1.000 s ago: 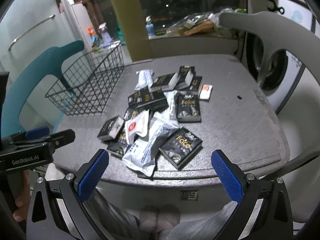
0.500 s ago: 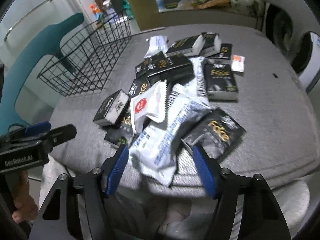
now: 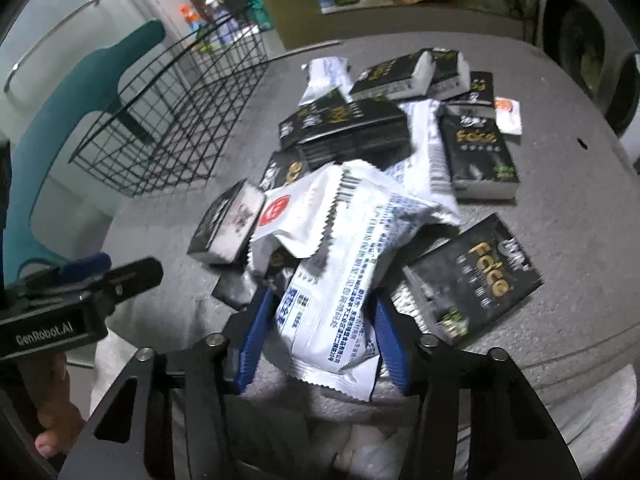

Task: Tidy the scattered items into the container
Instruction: 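Grasp a white wet-wipe pack with the right tool while the left tool grasps a black Face pack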

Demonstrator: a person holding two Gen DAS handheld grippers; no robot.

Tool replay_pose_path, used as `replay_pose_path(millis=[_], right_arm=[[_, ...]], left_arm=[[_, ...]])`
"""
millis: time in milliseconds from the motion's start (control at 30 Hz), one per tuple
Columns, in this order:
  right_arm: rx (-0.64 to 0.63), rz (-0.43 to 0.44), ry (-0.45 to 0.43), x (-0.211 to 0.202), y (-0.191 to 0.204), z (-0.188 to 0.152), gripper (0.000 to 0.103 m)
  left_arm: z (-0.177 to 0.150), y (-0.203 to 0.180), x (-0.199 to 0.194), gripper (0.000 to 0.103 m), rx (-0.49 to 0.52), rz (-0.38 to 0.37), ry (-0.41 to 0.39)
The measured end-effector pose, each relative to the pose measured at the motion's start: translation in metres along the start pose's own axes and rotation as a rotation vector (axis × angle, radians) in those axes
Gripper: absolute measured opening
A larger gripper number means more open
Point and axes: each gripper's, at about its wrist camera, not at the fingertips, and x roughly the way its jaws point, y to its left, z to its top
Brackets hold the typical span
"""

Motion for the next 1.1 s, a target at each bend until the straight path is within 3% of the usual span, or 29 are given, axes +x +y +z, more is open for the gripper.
replay_pose_path(millis=[33, 200, 500, 700, 767, 833, 867, 1100], right_arm=[[0.005, -0.014, 0.001, -0.002, -0.003, 0.001, 0.038], [0.017, -0.055, 0.018, -0.008, -0.020, 0.001, 0.037], [0.021, -0.029, 0.017, -0.008, -0.020, -0.001, 0.037], [0.020, -0.019, 0.019, -0.008, -0.019, -0.002, 0.037], [0.020, -0.018, 0.020, -0.008, -0.019, -0.002, 0.037], [0.019, -0.019, 0.019, -0.008, -0.017, -0.002, 0.037], [0.018, -0.021, 0.019, -0.008, -0.016, -0.002, 0.037], [0.020, -0.038, -0.012, -0.022, -0.014, 0.001, 0.037]], left_arm=[[0.001, -0.001, 0.000, 0.091, 0.003, -0.004, 0.001], [0.003, -0.015, 0.000, 0.091, 0.053, -0.019, 0.005], [0.017, -0.054, 0.005, 0.091, 0.093, -0.095, -0.004], [0.025, -0.056, 0.036, 0.091, 0.095, -0.124, 0.061], [0.025, -0.054, 0.040, 0.087, 0.086, -0.137, 0.066], [0.027, -0.051, 0.040, 0.071, 0.072, -0.187, 0.071], [0.028, -0.051, 0.040, 0.069, 0.070, -0.209, 0.077], [0.031, -0.049, 0.036, 0.067, 0.079, -0.182, 0.074]])
